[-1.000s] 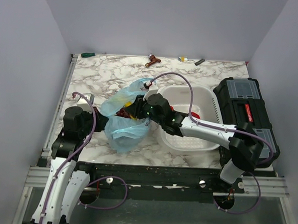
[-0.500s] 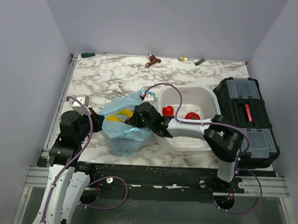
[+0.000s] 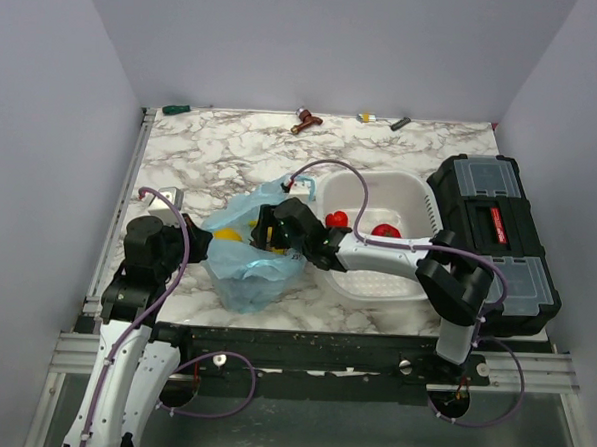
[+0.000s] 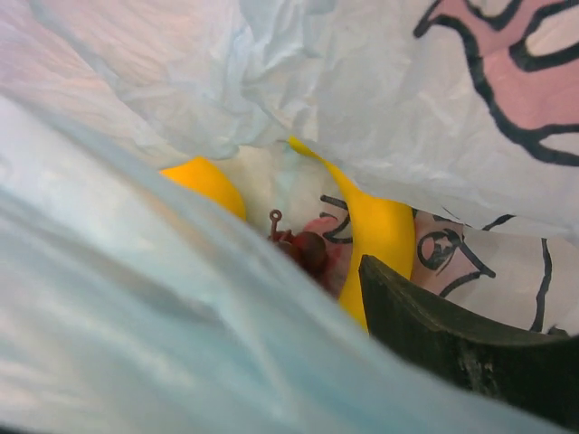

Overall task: Take the fake fruits out of the plastic bag
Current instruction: Take out the fake fruit from the plastic bag.

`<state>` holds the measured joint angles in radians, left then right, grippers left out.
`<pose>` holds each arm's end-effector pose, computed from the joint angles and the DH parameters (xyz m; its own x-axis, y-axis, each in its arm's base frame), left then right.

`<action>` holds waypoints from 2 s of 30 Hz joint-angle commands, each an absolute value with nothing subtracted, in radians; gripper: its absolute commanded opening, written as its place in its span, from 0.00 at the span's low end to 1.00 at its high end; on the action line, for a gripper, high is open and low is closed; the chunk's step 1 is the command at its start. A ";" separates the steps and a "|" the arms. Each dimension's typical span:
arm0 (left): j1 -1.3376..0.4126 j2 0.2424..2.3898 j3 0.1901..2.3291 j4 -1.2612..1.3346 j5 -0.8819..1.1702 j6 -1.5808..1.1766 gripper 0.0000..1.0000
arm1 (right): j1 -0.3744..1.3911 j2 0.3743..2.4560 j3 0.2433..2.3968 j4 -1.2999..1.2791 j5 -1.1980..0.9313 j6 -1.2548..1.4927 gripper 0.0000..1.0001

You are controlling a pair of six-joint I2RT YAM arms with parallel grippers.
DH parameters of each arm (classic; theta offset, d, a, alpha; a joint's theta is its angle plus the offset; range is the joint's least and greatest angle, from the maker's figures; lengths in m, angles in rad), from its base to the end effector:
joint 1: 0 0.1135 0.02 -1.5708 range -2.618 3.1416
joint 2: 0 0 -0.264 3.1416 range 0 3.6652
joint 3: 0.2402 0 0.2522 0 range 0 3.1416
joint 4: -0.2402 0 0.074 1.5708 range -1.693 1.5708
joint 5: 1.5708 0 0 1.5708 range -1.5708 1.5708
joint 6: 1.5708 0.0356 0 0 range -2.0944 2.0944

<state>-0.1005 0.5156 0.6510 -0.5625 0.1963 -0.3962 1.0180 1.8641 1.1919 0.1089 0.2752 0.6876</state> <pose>0.1227 -0.0194 0.2911 -0.4864 -0.3314 -0.8085 0.0947 0.8999 -0.4258 0.2271 0.3497 0.2028 -0.6599 0.0936 -0.7455 -0.3617 0.8300 0.4245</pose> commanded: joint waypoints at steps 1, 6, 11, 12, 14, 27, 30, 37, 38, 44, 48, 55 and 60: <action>-0.105 0.506 0.641 -0.544 0.230 -0.393 0.00 | 1.018 1.861 1.244 0.075 0.295 0.662 0.76; -0.104 0.508 0.635 -0.535 0.234 -0.392 0.00 | 0.997 1.912 1.309 0.005 0.331 0.655 0.72; -0.104 0.509 0.637 -0.537 0.239 -0.390 0.00 | 0.996 1.964 1.343 -0.071 0.363 0.647 0.55; -0.104 0.509 0.636 -0.534 0.239 -0.390 0.00 | 0.996 1.972 1.347 -0.088 0.360 0.644 0.54; -0.104 0.510 0.636 -0.531 0.248 -0.390 0.00 | 0.996 1.984 1.342 -0.092 0.322 0.624 0.55; -0.104 0.508 0.632 -0.525 0.256 -0.391 0.00 | 1.000 2.082 1.380 -0.132 0.221 0.588 0.59; -0.104 0.515 0.635 -0.527 0.264 -0.391 0.00 | 0.999 2.083 1.387 -0.140 0.200 0.585 0.49; -0.105 0.513 0.634 -0.529 0.256 -0.391 0.00 | 0.999 1.968 1.330 -0.057 0.121 0.591 0.17; -0.104 0.510 0.634 -0.529 0.254 -0.391 0.00 | 0.999 1.942 1.319 -0.036 0.104 0.592 0.12; -0.104 0.505 0.635 -0.530 0.247 -0.392 0.00 | 0.999 1.817 1.282 -0.016 0.127 0.601 0.01; -0.105 0.493 0.635 -0.534 0.229 -0.391 0.00 | 1.000 1.735 1.251 -0.009 0.160 0.610 0.01; -0.105 0.459 0.638 -0.545 0.192 -0.394 0.00 | 0.999 1.629 1.205 0.031 0.204 0.617 0.01; -0.105 0.451 0.627 -0.525 0.216 -0.396 0.00 | 0.999 1.585 1.155 0.146 0.137 0.623 0.01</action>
<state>-0.1005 0.4576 0.6460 -0.5476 0.2169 -0.3962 0.9955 1.6295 1.1999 0.0273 0.1696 0.6121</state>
